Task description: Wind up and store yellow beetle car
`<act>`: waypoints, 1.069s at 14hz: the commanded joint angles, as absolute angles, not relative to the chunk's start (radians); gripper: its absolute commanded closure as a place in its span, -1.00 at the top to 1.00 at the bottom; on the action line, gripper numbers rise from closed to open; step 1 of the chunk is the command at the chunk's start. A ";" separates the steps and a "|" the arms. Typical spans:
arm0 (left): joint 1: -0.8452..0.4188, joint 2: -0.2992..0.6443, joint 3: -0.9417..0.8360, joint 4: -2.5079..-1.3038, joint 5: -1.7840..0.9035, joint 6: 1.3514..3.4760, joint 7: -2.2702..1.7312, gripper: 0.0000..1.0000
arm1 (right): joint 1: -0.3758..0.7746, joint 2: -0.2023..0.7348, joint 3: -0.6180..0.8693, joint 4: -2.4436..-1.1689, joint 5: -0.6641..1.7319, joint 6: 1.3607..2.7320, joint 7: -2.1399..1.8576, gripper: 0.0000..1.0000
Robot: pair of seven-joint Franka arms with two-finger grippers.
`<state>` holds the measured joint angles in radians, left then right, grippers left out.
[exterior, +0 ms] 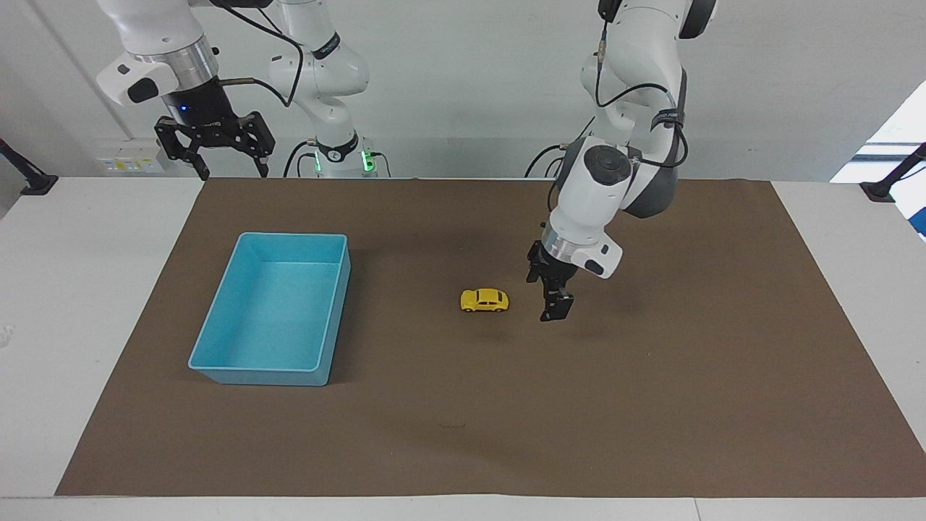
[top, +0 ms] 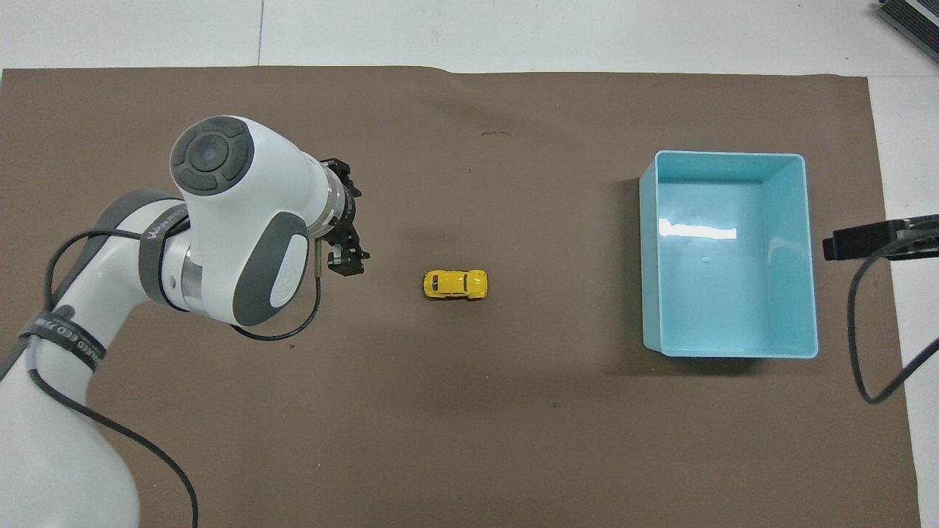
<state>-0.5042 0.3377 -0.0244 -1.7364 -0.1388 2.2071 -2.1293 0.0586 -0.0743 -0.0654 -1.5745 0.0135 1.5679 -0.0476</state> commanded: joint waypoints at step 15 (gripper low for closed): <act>-0.629 0.474 -0.006 -1.729 -0.184 2.298 -2.249 1.00 | 0.052 -0.083 -0.063 -1.571 0.021 1.551 -0.029 1.00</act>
<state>-0.6104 0.4639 -0.0217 -1.7323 -0.1655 2.2807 -2.2375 0.0586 -0.0743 -0.0654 -1.5744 0.0135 1.5679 -0.0475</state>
